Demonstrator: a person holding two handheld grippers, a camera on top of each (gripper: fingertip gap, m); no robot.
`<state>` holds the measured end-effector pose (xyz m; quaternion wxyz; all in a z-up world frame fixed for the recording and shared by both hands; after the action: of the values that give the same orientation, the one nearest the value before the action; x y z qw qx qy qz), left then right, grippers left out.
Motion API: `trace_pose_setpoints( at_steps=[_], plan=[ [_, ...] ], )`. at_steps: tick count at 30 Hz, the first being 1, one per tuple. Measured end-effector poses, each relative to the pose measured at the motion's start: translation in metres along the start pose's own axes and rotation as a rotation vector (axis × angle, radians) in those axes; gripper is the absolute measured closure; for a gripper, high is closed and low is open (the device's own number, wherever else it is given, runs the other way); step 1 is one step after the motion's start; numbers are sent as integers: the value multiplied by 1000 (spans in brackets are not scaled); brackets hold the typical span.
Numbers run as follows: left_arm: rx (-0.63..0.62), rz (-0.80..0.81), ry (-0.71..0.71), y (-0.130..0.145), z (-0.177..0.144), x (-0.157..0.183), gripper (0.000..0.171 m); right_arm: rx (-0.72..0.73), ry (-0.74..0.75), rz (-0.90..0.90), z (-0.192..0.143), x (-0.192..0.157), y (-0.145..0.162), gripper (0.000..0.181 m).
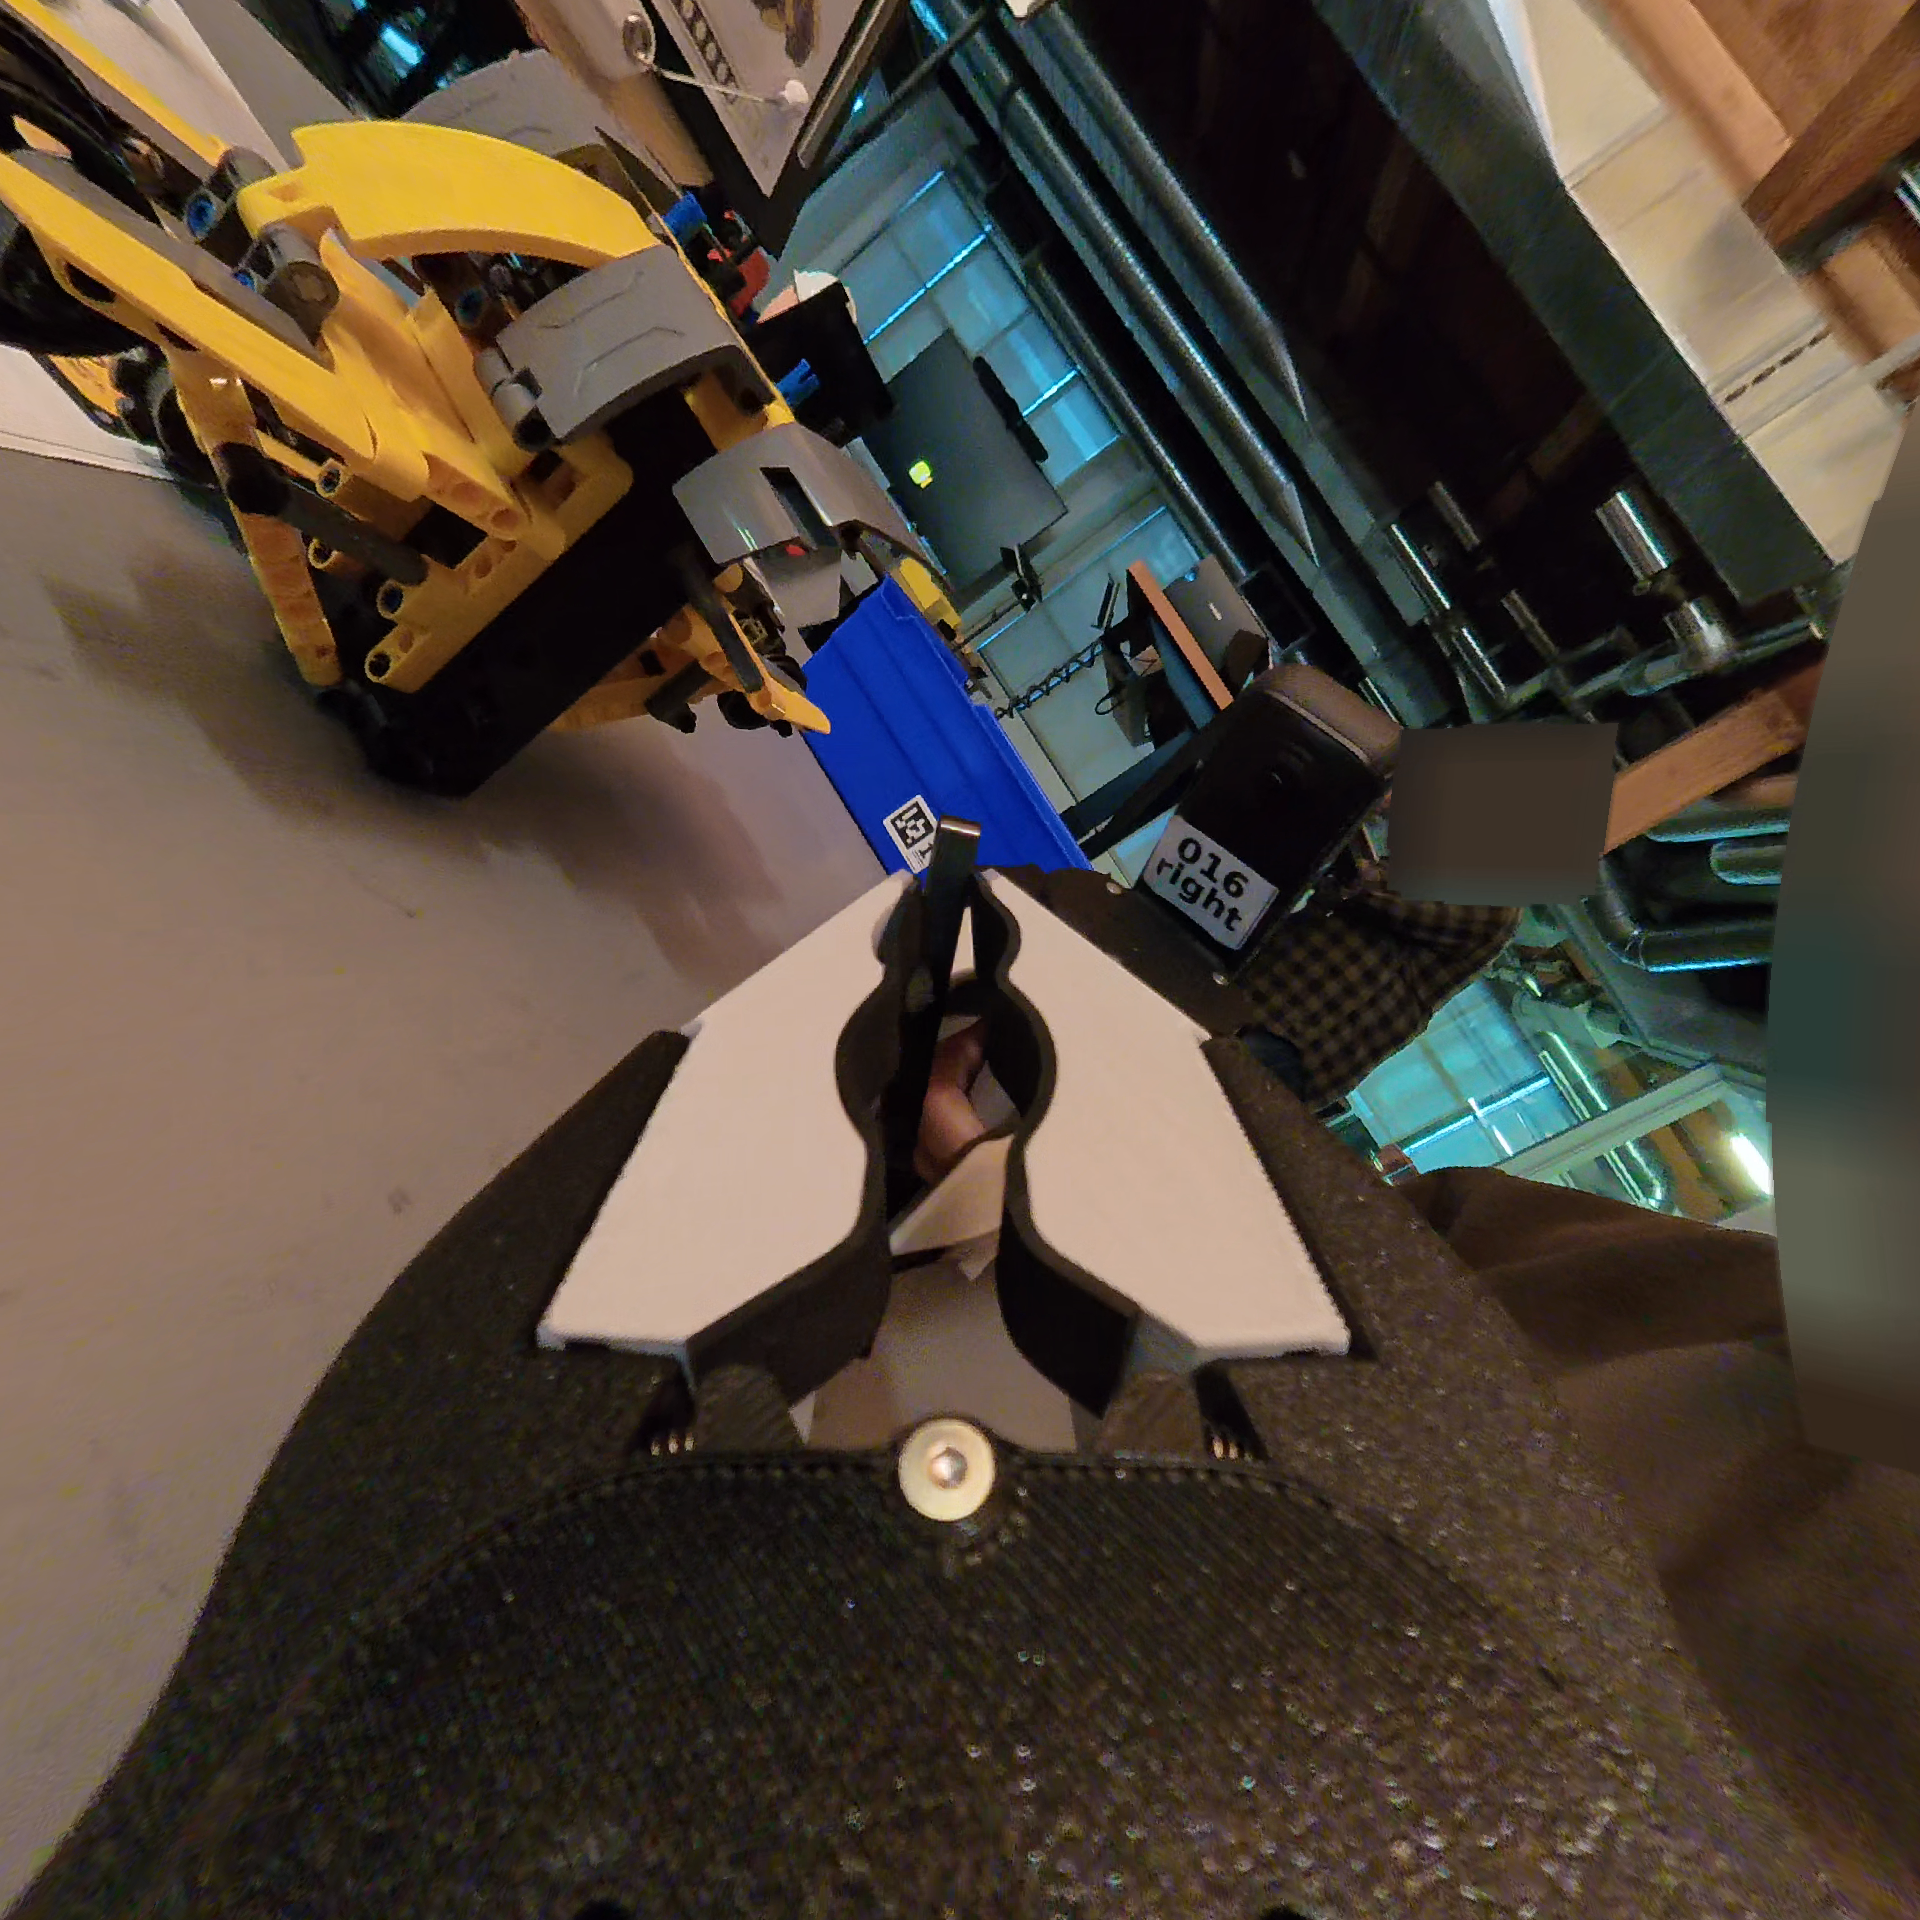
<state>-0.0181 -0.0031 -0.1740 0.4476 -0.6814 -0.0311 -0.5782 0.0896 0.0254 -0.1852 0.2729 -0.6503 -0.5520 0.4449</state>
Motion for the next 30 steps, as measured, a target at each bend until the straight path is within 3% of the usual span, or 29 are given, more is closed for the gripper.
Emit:
trace_pose_setpoints(
  at_steps=[3,8,13,18,22,25,30],
  plan=[
    [21,2,-7,-2,-3,-1,166,0,-57,50,-2,2,1,166],
    [58,1,-16,-5,-11,-3,166,-12,-18,18,-5,8,1,169],
    [97,-18,0,-5,-16,-4,166,-3,-82,11,-1,-2,0,135],
    [117,-7,0,-3,-13,-2,166,15,-133,39,0,-6,0,129],
    [119,-11,22,0,-9,1,166,-17,-78,43,2,-2,2,144],
    [113,-12,19,1,-7,0,166,-32,-42,14,0,1,3,168],
    [116,-20,13,1,-9,-2,167,-60,-10,0,-2,6,4,173]
  ],
)
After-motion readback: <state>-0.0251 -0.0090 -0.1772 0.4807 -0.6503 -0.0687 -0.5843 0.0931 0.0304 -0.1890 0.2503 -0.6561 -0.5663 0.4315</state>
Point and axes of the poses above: each gripper's, where its closed fingertips meet, z out along the fingers, y out of its underside, x = y × z across the jaws, the point moved 8 cm from there along -z, back along the fingers, and after that the axes turned 3 degrees about -x, right-handed, at the moved point
